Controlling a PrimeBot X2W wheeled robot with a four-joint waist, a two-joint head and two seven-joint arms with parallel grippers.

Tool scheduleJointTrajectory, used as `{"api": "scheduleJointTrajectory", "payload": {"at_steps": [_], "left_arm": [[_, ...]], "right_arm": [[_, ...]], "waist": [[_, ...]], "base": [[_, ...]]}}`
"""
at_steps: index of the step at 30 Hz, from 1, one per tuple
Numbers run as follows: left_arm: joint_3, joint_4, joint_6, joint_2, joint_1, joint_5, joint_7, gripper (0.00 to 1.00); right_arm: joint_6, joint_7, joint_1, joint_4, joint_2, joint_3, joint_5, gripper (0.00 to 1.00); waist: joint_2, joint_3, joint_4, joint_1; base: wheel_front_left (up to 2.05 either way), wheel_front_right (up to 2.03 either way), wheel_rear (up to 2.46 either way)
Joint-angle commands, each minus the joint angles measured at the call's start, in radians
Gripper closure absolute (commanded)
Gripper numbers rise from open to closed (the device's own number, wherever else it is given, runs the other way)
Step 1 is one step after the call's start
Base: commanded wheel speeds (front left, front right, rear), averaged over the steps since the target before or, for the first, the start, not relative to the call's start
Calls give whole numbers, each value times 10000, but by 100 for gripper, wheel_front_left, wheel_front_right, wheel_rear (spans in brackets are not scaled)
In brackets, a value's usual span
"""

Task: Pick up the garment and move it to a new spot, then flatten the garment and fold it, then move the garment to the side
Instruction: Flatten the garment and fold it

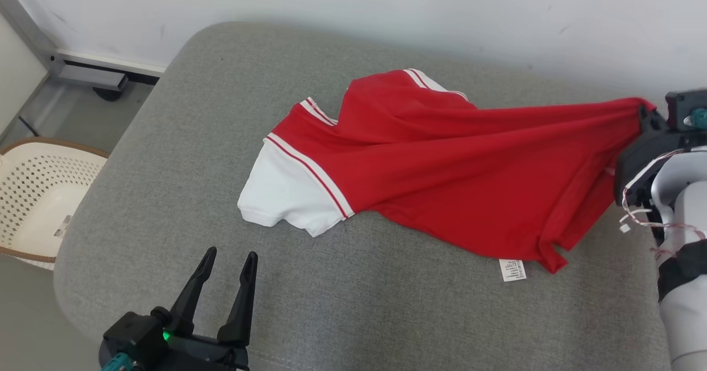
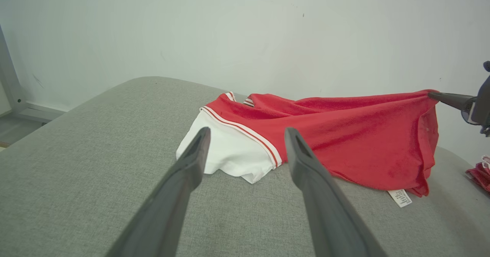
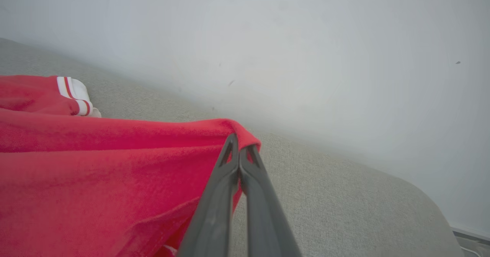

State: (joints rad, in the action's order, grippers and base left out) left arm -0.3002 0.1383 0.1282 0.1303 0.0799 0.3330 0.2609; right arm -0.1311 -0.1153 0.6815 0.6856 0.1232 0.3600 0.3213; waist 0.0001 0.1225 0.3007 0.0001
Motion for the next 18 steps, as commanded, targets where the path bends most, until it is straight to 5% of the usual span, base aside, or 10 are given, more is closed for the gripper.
{"api": "scheduleJointTrajectory", "payload": {"at_steps": [1, 3, 5, 18], "left_arm": [[8, -22, 22, 36, 108, -75, 66, 0], [-1, -28, 26, 26, 114, -77, 66, 0], [-14, -19, 28, 19, 130, -81, 66, 0], [45, 50, 12, 4, -71, -109, 66, 0]], "right_arm": [[7, 195, 265, 179, 181, 17, 82, 100], [7, 474, 561, 563, 312, -58, 150, 100], [6, 648, 801, 1123, 387, -251, 77, 0], [6, 65, 1448, 3480, 467, -470, -709, 0]], "waist": [[-1, 72, 83, -1], [-1, 124, 140, -1], [-1, 158, 188, -1], [-1, -7, 153, -1]], "base": [[0, 0, 0], [0, 0, 0], [0, 0, 0], [0, 0, 0]]}}
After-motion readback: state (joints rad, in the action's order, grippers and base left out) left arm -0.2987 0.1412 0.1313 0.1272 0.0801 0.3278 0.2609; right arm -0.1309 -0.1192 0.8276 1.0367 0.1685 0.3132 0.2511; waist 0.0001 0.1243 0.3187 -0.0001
